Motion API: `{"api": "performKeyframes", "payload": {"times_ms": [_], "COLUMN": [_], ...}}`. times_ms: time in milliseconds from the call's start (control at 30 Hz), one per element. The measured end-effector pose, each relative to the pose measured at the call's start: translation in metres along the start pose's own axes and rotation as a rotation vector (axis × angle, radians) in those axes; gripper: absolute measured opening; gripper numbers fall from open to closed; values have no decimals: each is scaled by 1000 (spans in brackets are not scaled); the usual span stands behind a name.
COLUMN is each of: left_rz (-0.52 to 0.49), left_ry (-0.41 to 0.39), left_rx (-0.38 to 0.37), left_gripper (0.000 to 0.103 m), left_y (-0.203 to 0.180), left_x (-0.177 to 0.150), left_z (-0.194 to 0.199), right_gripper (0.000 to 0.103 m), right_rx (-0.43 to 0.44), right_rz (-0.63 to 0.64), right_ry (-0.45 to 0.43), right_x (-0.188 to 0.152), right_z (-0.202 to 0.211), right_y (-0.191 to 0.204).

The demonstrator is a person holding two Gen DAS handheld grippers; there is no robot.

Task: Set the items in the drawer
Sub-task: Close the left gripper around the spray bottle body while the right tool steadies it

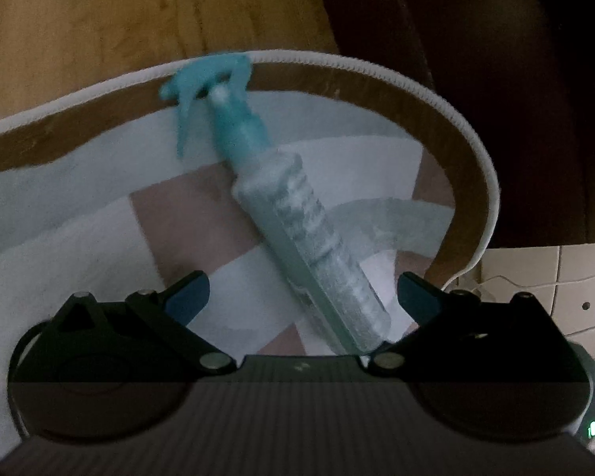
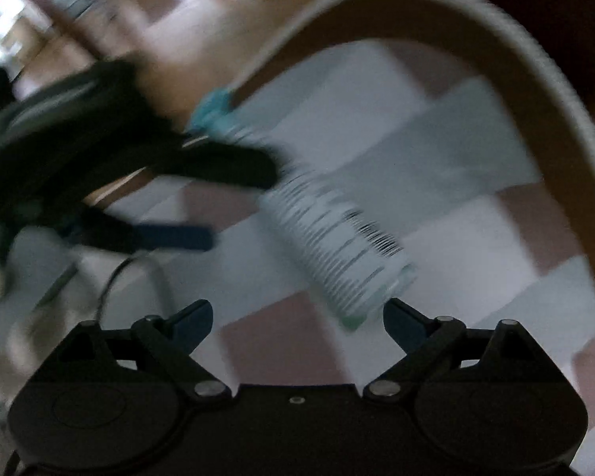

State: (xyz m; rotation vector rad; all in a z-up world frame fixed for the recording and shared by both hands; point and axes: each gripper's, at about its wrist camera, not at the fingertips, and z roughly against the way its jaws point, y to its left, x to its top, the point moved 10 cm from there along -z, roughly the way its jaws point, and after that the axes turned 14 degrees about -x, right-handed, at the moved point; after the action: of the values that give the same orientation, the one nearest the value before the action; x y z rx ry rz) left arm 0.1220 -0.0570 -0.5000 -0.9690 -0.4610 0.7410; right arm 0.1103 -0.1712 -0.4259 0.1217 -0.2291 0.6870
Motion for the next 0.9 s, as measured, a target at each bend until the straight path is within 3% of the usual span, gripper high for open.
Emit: {"api": "performKeyframes", "payload": {"times_ms": [133, 233, 400, 467, 600, 633, 667, 700, 733, 833, 900], "left_rz": [-14, -26, 43, 51, 57, 48, 40, 39, 44, 59, 86], "left_ry": [-17, -25, -8, -15, -28, -34, -41, -58, -58, -57, -49], "left_rx": [65, 77, 29, 22, 28, 26, 24, 23, 17, 1, -14], "left_gripper": [101, 100, 99, 99, 95, 93, 85, 74, 72, 71, 71], "left_y": [-1, 4, 15, 16, 14, 14, 14, 15, 16, 19, 21], "left_x": [5, 12, 16, 17, 14, 15, 16, 20, 21, 25, 26], "left_z": [10, 17, 23, 24, 19, 20, 21, 25, 25, 26, 26], "right_gripper": [96, 94, 94, 97, 92, 82, 73, 72, 72, 69, 69], "right_rx": [-10, -116, -298, -386, -375, -384, -389, -404, -430, -442, -367], "right_rz": [-57, -33, 21, 26, 69, 102, 122, 114, 88, 35, -16], "right_ry": [25, -43, -177, -210, -204, -195, -182, -169, -152, -78, -34], "right_x": [6, 12, 25, 39, 54, 53, 50, 49, 48, 46, 44], "right_z": [15, 22, 32, 23, 0, -5, -8, -10, -9, -7, -3], "right_y": [16, 8, -13, -21, -1, 6, 10, 13, 15, 25, 32]}}
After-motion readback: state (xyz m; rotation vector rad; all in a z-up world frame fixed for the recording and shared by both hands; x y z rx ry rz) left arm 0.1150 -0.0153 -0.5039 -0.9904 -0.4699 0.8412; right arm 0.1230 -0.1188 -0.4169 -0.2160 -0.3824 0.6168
